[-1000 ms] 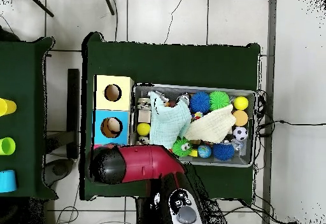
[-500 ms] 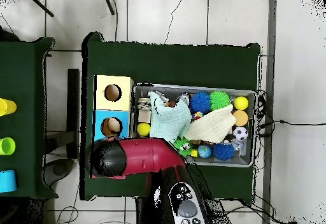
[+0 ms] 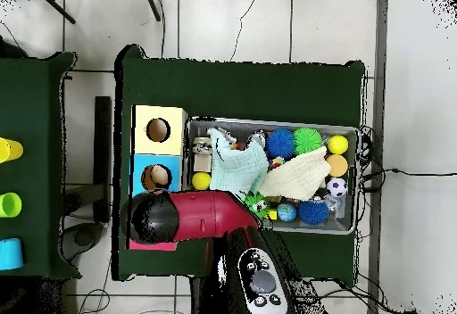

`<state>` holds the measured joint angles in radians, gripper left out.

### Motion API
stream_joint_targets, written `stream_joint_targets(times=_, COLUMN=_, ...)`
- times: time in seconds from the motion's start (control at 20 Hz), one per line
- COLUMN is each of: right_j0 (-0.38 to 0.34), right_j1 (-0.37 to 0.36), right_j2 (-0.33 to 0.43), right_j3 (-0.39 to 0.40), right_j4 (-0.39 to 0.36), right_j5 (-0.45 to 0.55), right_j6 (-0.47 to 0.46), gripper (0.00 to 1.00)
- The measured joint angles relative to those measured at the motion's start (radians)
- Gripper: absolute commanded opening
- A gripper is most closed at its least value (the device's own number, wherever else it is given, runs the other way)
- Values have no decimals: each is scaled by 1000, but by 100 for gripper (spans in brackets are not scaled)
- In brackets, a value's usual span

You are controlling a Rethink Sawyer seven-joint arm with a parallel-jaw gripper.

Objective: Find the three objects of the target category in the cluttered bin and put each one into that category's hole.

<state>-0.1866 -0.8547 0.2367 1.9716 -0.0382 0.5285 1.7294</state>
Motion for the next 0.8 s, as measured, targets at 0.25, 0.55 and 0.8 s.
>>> stream_joint_targets(times=0.25, right_j0=-1, right_j1=4, right_j2=0, right_j3=0, right_j4=0, right_j5=0, right_j6=0, gripper=0)
stream_joint_targets(times=0.55, right_j0=-5, right_j1=11, right_j2=0, right_j3=-1, right_j4=-1, right_j5=0, right_j6=0, gripper=0)
stream_joint_targets(times=0.8, right_j0=-7, right_j1=10, right_j2=0, right_j3=-4, right_j4=-3, right_j5=0, right_j6=0, gripper=0)
